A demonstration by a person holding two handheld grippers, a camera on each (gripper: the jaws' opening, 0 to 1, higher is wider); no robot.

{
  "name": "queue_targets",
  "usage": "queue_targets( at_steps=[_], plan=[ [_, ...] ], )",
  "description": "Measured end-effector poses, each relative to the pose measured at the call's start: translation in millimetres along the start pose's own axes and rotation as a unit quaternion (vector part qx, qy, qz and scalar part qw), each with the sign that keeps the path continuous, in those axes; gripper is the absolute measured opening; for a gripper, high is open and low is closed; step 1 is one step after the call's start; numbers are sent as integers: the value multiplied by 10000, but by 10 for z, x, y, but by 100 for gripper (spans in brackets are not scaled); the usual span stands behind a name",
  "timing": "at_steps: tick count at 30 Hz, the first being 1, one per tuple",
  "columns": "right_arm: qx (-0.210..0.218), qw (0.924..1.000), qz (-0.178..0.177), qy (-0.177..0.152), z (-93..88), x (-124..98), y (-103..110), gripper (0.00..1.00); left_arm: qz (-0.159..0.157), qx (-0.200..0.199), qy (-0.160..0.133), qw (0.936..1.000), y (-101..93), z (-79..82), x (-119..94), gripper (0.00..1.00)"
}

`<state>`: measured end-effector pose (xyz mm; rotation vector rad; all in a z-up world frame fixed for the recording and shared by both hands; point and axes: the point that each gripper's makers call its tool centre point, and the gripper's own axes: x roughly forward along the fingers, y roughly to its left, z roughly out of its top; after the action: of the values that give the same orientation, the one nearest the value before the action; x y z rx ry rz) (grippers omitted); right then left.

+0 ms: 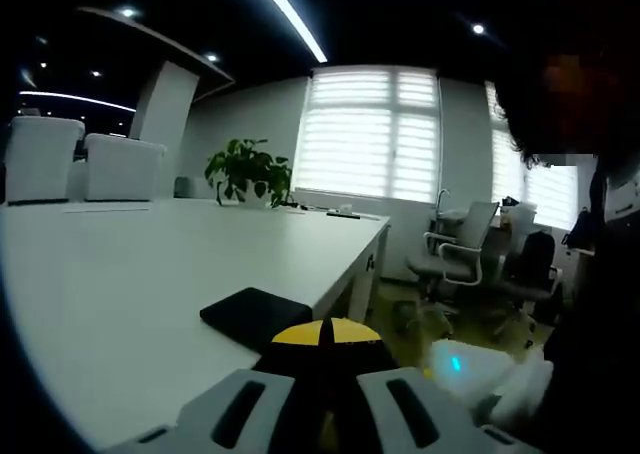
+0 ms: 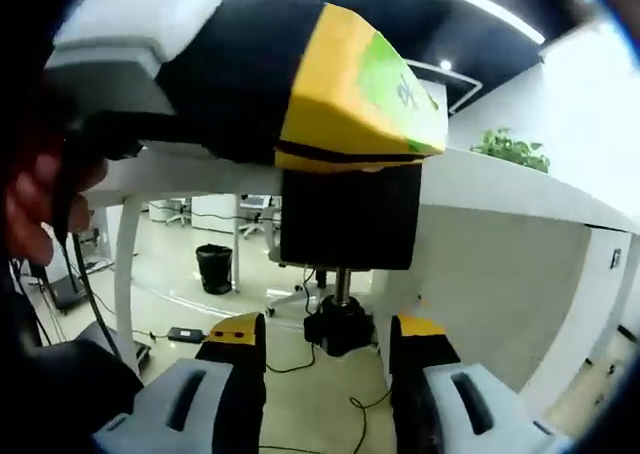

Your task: Clamp the fixed fixture on the desktop, loosen the retaining clip, secure it to the edge of the desk, and tighten the retaining clip.

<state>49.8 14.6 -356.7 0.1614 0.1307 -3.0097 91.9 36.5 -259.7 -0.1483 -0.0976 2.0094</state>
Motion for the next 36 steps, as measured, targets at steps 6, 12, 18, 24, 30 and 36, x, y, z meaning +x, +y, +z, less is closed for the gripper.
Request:
queue_targets(
  at_steps=[6, 12, 18, 24, 30, 36],
  plan=[
    [-153, 9999, -57, -5, -38, 46, -38, 24, -14, 6, 9, 10000, -1, -3, 15, 1],
    [-249, 9974, 676, 35, -54, 116, -27, 23, -6, 6, 10, 10000, -1, -4, 21, 1],
    [-462, 9846, 1678, -141, -14, 81, -11, 23, -8, -8, -21, 10000, 3, 1, 18, 1],
    [-462, 9619, 2669, -371, 23, 13, 22, 23, 17, -16, -14, 10000, 13, 2, 18, 1],
    [-755, 9328, 3479, -557, 60, -18, 54, 23, 36, 31, 89, 9999, 14, -6, 20, 1],
    [-788, 9007, 4228, -618, 82, -73, 60, 23, 53, 29, 108, 9999, 18, -11, 16, 1]
  ],
)
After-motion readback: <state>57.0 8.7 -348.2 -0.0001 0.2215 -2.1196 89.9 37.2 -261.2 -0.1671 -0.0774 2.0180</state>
